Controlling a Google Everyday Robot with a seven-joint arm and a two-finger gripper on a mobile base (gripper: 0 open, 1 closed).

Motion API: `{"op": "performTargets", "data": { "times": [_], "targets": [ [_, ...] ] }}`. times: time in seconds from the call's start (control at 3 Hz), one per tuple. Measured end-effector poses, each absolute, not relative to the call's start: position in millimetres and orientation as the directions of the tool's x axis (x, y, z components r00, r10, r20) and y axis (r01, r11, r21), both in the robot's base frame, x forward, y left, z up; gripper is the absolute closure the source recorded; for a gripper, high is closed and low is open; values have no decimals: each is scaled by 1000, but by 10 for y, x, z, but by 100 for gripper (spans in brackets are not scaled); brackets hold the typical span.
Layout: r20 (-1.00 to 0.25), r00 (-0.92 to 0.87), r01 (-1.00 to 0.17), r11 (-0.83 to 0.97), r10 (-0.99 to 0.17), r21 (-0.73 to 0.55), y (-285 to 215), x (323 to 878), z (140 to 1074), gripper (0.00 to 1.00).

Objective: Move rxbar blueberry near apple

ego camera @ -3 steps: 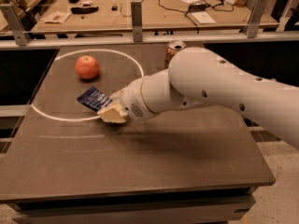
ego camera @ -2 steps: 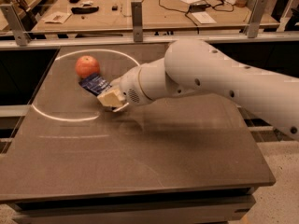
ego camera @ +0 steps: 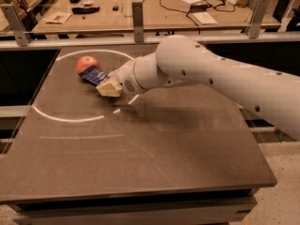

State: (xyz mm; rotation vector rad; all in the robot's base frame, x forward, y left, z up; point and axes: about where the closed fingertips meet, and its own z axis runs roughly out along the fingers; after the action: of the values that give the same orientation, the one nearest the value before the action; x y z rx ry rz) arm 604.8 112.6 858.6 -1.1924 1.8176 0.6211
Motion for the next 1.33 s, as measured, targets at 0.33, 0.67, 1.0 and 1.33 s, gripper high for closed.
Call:
{"op": "performTargets", "data": {
  "times": [0.33, 0.67, 1.0, 1.33],
  "targets": [
    [-875, -126, -921, 383, -468, -72, 1283, 6179, 8528, 100],
    [-884, -95, -926, 366, -457, -90, 1385, 6269, 8454, 100],
    [-888, -87, -939, 335, -452, -78, 1460, 6325, 8405, 82],
    [-900, -85, -954, 294, -428, -50, 1438, 6327, 8442, 59]
  ]
}}
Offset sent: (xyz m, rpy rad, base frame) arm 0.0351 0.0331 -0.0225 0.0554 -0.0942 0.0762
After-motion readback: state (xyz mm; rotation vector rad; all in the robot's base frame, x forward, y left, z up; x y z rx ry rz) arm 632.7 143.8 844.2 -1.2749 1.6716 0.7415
